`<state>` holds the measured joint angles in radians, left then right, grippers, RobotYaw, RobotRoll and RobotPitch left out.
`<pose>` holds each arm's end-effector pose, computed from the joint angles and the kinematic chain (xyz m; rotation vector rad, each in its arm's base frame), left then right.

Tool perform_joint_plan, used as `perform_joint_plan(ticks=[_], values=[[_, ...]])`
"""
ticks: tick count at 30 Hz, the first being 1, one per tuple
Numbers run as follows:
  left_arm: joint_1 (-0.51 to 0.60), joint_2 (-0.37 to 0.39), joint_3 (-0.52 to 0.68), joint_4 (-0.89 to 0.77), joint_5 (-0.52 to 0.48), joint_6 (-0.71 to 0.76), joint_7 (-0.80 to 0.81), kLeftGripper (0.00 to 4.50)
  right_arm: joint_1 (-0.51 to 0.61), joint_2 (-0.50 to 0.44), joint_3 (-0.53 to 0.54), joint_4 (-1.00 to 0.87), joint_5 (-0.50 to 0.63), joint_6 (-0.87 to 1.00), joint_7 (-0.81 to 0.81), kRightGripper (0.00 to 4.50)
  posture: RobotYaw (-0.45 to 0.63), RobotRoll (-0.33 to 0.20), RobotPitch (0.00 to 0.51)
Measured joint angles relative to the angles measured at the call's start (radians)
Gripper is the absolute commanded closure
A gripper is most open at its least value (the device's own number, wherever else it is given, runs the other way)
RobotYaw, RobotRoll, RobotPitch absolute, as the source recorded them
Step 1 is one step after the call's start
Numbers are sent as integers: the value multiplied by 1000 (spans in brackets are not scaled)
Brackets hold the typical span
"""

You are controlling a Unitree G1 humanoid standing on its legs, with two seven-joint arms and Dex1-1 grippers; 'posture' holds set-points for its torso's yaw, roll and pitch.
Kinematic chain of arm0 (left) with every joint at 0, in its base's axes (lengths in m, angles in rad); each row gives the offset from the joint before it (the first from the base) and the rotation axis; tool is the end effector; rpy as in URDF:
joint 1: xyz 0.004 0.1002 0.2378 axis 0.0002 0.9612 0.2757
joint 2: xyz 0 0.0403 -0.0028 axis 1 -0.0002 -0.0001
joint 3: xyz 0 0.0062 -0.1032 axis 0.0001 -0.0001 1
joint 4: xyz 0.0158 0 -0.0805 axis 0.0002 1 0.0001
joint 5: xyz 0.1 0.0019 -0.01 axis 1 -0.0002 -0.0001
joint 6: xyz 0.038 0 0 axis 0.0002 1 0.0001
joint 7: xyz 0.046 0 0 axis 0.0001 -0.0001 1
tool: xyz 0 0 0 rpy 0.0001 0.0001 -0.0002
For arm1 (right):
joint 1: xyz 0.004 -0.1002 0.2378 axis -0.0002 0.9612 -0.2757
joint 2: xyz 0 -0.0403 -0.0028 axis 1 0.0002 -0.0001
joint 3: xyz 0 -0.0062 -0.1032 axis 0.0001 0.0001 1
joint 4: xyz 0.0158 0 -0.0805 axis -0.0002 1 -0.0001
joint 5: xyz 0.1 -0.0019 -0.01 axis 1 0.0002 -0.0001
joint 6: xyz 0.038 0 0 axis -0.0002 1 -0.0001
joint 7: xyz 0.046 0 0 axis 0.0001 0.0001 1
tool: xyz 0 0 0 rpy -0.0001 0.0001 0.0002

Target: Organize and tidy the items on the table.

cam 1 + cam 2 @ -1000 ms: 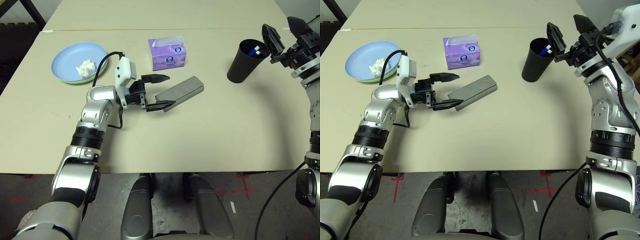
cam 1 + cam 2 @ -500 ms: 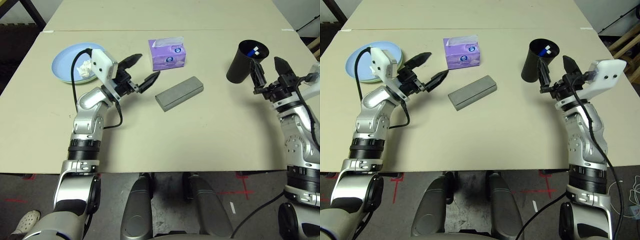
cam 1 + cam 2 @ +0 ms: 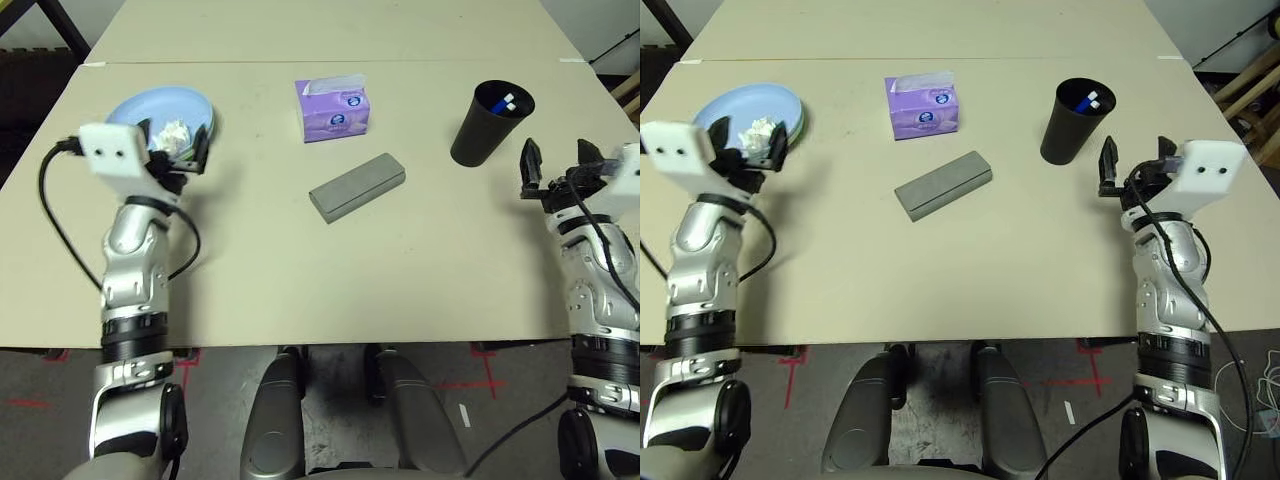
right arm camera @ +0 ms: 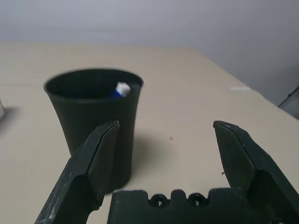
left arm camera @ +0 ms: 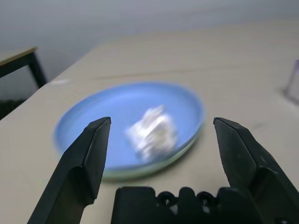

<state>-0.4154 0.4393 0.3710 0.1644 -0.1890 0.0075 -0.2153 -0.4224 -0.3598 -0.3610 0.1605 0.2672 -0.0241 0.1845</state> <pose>0.2600 0.2817 0.1544 0.1700 -0.3379 0.1137 0.2643 -0.2650 0.1459 -0.0235 -0.3852 -0.1001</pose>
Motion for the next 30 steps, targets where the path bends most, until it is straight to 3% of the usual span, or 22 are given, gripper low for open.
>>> perform_joint_plan(ticks=[7,30], values=[[27,42,24,0,-29,9,-20,0,-3,-2,1,63,53,-6,101,43,108,0,225],[28,46,32,9,-93,22,-81,0,29,-9,-1,42,75,5,104,43,90,0,204]])
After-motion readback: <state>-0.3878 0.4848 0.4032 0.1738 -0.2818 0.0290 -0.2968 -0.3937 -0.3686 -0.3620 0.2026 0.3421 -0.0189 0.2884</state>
